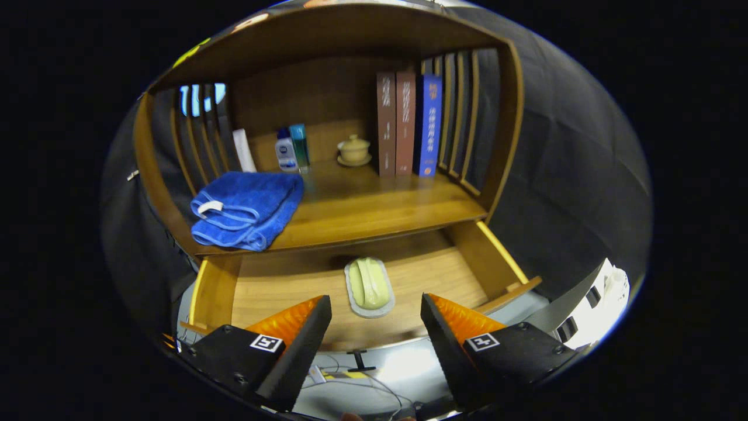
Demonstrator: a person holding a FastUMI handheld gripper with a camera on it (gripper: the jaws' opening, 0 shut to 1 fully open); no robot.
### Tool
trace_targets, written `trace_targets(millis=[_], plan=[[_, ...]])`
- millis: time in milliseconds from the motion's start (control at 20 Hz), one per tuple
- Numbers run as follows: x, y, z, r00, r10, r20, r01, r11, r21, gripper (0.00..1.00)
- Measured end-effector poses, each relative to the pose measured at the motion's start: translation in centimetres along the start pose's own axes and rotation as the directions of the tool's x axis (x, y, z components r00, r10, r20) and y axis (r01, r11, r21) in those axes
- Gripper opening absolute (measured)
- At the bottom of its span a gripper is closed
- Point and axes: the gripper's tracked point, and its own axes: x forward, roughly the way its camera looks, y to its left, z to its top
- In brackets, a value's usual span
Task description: Pull open the drawer, take out the items inside it, and place them on the countertop above the cabinet.
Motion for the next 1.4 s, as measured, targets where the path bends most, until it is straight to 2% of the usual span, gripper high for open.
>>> trace_targets(millis=[100,250,350,450,550,600,700,750,900,1000,1050,1100,1250,1400], plan=[[2.7,-0.3,-0.6,0.992,-0.025,-0.121,0.015,0.996,-0.085,0.97],[7.2,1.3,-0.7,0.982,0.014,-0.191,-0.038,0.992,-0.122,0.97],[9.3,1.8,-1.3,0.971,0.031,-0.237,-0.065,0.989,-0.136,0.86],[11.1,2.5,-1.8,0.963,0.060,-0.263,-0.102,0.984,-0.146,0.85],[12.7,2.3,-2.0,0.958,0.059,-0.280,-0.110,0.979,-0.172,0.64],[13.0,2.3,-2.2,0.956,0.061,-0.286,-0.113,0.979,-0.170,0.62],[13.7,1.8,-3.2,0.948,0.064,-0.311,-0.111,0.985,-0.134,0.64],[13.8,2.2,-3.9,0.941,0.101,-0.324,-0.138,0.986,-0.095,0.64],[14.0,1.8,-3.6,0.937,0.121,-0.328,-0.153,0.985,-0.076,0.33],[14.1,2.1,-3.5,0.938,0.125,-0.324,-0.148,0.988,-0.048,0.33],[14.1,2.0,-3.3,0.941,0.117,-0.317,-0.147,0.986,-0.074,0.34],[14.0,1.8,-3.3,0.940,0.097,-0.326,-0.136,0.986,-0.098,0.19],[13.3,1.8,-3.1,0.943,0.075,-0.323,-0.126,0.982,-0.140,0.19],[11.3,1.9,-1.7,0.953,0.085,-0.292,-0.117,0.989,-0.095,0.19]])
